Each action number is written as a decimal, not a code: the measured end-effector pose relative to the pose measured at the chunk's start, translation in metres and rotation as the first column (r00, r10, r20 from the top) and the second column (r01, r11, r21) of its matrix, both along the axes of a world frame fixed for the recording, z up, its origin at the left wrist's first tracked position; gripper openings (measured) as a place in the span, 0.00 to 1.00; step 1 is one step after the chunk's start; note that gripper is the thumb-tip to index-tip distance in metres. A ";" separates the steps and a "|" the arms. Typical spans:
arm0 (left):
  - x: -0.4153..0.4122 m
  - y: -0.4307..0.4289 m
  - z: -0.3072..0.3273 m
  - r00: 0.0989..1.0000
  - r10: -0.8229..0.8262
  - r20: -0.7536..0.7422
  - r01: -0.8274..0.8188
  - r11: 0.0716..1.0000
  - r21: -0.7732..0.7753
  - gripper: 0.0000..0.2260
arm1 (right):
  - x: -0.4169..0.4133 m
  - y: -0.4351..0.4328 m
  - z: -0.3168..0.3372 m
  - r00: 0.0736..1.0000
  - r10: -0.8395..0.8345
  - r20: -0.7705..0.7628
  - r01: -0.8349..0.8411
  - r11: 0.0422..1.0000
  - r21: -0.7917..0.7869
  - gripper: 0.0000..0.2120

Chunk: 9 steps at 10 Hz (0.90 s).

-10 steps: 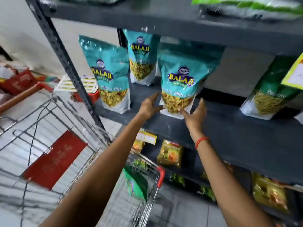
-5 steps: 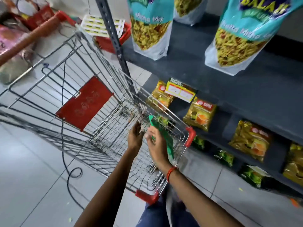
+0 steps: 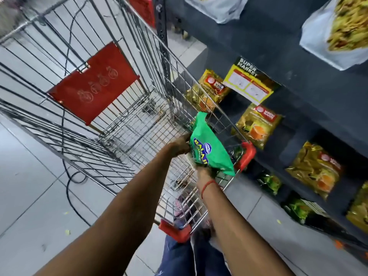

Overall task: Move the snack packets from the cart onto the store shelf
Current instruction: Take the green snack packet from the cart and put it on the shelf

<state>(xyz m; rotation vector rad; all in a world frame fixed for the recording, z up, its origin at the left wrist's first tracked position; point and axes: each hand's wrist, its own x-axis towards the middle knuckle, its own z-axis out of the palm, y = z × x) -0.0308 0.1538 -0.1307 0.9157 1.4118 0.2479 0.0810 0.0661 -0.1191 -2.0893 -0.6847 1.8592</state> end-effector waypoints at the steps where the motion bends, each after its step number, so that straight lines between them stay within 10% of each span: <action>1: -0.002 -0.004 -0.002 1.000 0.001 -0.031 -0.001 1.000 0.012 0.32 | -0.001 0.003 0.001 0.996 -0.085 0.000 0.085 0.996 -0.022 0.10; 5: -0.046 -0.023 0.127 0.994 -0.094 0.053 0.070 0.935 0.347 0.24 | 0.041 0.002 0.120 0.971 -0.036 0.237 -0.104 0.827 0.553 0.16; 9: 0.154 -0.032 0.283 0.957 -0.206 0.205 -0.006 0.690 0.724 0.18 | 0.254 -0.014 0.252 0.977 -0.204 0.060 0.053 0.507 0.860 0.12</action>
